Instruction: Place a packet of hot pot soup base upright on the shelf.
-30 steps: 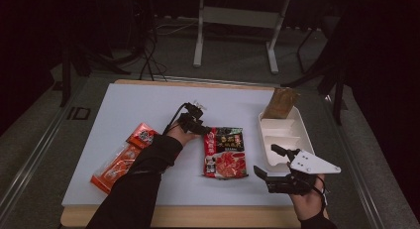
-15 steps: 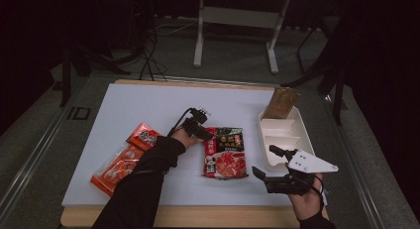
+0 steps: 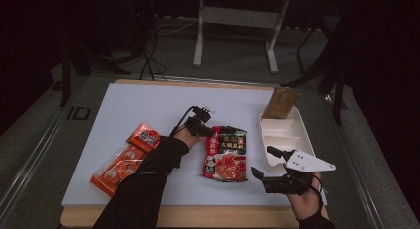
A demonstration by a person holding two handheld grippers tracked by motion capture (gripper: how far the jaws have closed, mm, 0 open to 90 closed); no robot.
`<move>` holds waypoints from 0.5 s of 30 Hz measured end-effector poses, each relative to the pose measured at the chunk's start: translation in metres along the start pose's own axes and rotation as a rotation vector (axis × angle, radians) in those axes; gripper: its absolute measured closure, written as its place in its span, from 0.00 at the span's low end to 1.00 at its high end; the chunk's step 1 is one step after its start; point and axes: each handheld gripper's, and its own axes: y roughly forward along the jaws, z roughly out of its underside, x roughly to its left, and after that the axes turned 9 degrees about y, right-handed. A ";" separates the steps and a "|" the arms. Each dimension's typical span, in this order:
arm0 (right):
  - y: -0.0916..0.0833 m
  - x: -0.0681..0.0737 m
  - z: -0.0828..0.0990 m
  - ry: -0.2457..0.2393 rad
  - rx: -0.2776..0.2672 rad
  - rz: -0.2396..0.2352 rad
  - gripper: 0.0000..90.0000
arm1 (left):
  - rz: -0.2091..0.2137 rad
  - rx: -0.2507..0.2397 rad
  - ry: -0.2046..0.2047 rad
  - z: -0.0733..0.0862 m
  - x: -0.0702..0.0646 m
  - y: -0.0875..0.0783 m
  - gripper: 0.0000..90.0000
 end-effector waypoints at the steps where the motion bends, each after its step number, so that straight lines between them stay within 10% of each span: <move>1: 0.000 0.000 0.000 0.001 -0.001 0.006 0.16 | -0.005 -0.008 0.009 -0.001 -0.002 -0.003 0.96; 15: -0.005 -0.001 -0.005 -0.051 -0.044 0.043 0.18 | -0.025 -0.125 0.024 -0.009 -0.028 -0.041 0.96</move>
